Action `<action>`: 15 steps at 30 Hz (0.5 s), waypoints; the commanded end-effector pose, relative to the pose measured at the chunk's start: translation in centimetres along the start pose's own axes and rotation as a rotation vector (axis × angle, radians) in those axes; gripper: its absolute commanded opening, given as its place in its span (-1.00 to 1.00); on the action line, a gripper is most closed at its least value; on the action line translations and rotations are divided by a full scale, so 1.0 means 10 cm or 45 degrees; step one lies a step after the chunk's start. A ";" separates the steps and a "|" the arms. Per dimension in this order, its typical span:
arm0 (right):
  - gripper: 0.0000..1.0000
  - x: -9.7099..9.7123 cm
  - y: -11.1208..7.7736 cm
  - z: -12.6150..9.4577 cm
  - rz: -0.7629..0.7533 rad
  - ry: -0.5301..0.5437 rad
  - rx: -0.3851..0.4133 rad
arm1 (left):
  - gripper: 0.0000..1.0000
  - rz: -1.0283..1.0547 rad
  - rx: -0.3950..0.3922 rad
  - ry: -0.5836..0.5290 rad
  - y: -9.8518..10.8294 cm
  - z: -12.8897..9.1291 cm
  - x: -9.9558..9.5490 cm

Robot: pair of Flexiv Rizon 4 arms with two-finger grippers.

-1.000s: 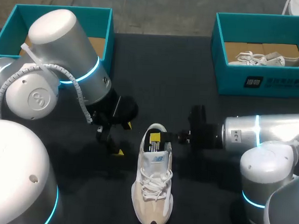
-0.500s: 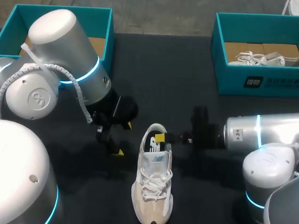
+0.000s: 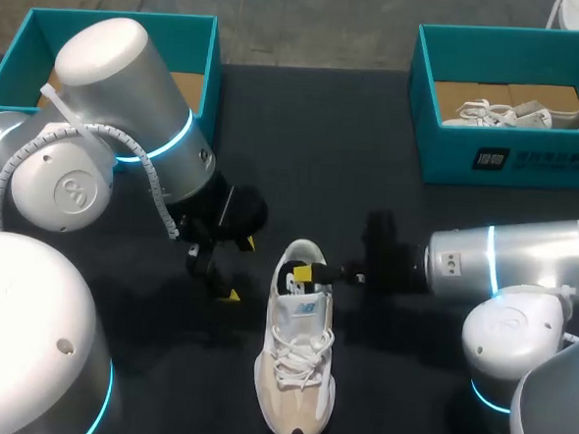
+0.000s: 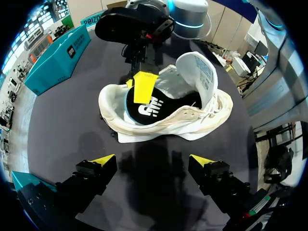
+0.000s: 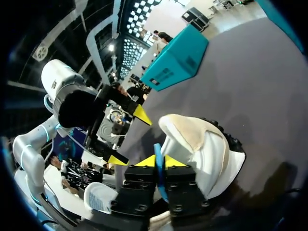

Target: Take the shoe out of the shoebox, open the shoe tongue, remove and reinsert the insole, then place the shoe into the shoebox

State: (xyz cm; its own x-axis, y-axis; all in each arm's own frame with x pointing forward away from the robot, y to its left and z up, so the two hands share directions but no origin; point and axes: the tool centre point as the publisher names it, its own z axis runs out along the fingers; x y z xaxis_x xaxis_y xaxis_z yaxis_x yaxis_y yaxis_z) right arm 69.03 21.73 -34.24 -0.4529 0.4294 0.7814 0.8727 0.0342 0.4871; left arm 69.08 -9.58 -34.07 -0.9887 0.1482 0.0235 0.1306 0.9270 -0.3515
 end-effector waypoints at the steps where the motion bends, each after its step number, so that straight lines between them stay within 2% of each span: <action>1: -0.04 0.10 0.04 -0.02 -0.014 -0.029 0.000 | 1.00 0.000 -0.002 -0.003 0.00 0.02 0.00; 2: 0.39 0.11 0.06 -0.03 -0.021 -0.035 -0.001 | 1.00 0.000 -0.002 -0.003 0.00 0.02 0.00; 3: 0.60 0.12 0.08 -0.03 -0.028 -0.039 -0.001 | 1.00 0.000 -0.002 -0.003 0.00 0.02 0.00; 10: 0.79 0.17 0.20 -0.08 -0.071 -0.077 -0.011 | 1.00 0.000 -0.002 -0.003 0.00 0.02 0.00; 15: 0.84 0.18 0.26 -0.15 -0.089 -0.091 -0.018 | 1.00 0.000 -0.002 -0.003 0.00 0.02 0.00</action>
State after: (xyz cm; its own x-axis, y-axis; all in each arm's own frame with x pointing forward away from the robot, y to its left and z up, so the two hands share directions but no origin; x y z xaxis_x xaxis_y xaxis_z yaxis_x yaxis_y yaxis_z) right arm 70.12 21.41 -31.58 -0.5039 0.4699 0.7248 0.8334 0.0439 0.5509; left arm 69.08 -9.58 -34.08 -0.9887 0.1482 0.0235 0.1306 0.9270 -0.3515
